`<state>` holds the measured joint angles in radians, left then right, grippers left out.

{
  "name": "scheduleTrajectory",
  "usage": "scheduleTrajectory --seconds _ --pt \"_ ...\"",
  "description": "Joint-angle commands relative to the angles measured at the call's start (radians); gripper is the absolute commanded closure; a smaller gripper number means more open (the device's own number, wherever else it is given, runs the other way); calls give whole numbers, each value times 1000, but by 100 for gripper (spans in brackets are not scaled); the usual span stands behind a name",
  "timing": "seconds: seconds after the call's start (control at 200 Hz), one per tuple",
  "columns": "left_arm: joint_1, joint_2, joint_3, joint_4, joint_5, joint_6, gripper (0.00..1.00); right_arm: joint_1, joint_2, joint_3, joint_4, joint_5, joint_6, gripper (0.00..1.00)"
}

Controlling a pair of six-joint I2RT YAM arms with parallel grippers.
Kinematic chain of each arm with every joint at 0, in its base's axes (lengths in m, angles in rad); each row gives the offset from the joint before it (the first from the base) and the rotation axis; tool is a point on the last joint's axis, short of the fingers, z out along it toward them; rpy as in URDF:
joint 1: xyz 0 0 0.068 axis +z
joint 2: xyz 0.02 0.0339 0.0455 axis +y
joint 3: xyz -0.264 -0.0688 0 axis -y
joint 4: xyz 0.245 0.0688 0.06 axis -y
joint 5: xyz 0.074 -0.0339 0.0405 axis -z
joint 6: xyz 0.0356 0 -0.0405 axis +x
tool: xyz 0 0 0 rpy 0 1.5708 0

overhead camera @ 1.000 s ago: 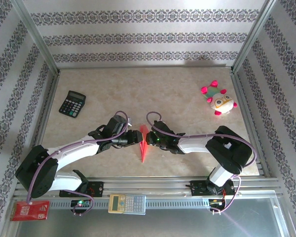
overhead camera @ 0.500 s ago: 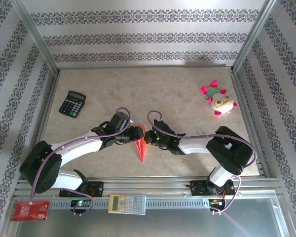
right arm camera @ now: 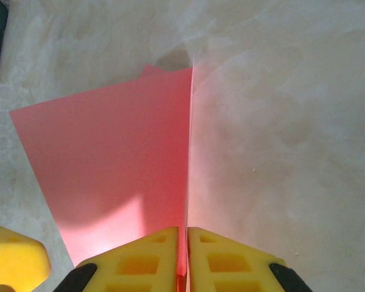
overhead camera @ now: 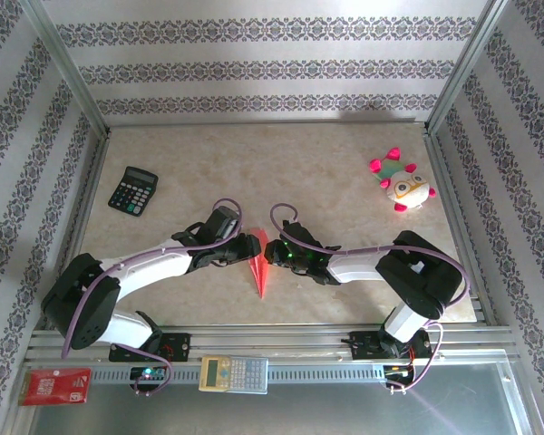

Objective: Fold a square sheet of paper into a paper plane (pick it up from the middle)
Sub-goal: Move the paper plane to the center of the table.

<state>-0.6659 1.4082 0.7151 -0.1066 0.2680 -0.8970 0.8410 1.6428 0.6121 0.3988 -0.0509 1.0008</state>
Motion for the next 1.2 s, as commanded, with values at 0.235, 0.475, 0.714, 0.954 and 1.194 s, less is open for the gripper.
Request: scheduleTrajectory --seconds 0.235,0.475,0.714,0.954,1.194 --pt "0 107 65 -10 7 29 72 -11 12 -29 34 -6 21 87" --pt "-2 186 114 -10 27 46 76 -12 15 -32 44 -8 27 87" --pt "-3 246 147 -32 17 64 78 -19 19 -44 70 -13 34 87" --pt "-7 283 178 -53 3 85 79 -31 28 -57 98 -23 43 86" --pt "-5 304 226 -114 -40 130 88 -69 -16 -78 112 -54 26 77"
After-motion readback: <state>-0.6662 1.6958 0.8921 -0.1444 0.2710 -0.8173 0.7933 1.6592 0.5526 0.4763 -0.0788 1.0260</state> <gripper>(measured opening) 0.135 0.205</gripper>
